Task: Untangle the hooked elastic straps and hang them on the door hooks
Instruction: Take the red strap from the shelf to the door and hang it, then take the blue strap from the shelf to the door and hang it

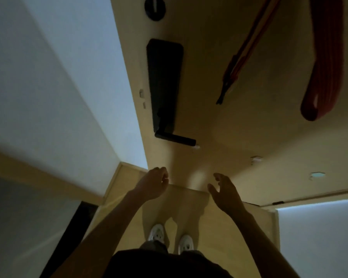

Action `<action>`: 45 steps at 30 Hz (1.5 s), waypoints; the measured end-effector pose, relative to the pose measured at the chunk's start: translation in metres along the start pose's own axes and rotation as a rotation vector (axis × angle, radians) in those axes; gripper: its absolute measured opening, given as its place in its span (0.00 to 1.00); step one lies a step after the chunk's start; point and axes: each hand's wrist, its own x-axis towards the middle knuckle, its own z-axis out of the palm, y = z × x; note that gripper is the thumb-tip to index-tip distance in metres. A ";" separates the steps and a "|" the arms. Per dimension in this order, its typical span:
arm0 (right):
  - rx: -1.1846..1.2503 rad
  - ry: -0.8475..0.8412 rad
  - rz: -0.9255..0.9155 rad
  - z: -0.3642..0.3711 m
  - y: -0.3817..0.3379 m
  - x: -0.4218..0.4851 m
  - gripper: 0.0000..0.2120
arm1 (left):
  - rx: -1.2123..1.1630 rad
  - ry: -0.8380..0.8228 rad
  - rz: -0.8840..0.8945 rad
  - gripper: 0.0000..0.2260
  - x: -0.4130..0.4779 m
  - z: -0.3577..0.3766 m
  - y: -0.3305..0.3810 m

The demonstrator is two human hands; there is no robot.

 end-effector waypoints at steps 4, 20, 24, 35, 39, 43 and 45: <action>-0.079 -0.158 -0.051 0.021 0.012 -0.002 0.21 | -0.013 0.011 -0.143 0.09 -0.032 0.022 -0.019; -0.419 -0.636 -0.404 0.075 0.077 -0.049 0.18 | -0.341 0.133 -0.754 0.09 -0.209 0.171 -0.021; -0.478 -0.759 -0.554 0.101 0.055 -0.072 0.18 | -0.477 0.258 -0.941 0.11 -0.264 0.196 -0.016; -0.664 -0.947 -1.018 0.213 -0.035 -0.232 0.16 | -0.782 0.603 -1.287 0.10 -0.453 0.307 0.010; -0.696 -1.005 -1.147 0.247 -0.037 -0.318 0.16 | -0.907 0.661 -1.379 0.10 -0.526 0.371 0.029; -0.788 -1.045 -1.233 0.273 -0.025 -0.391 0.15 | -1.015 0.728 -1.491 0.08 -0.591 0.431 0.044; -0.841 -1.063 -1.259 0.282 -0.017 -0.416 0.15 | -1.078 0.766 -1.530 0.08 -0.617 0.451 0.047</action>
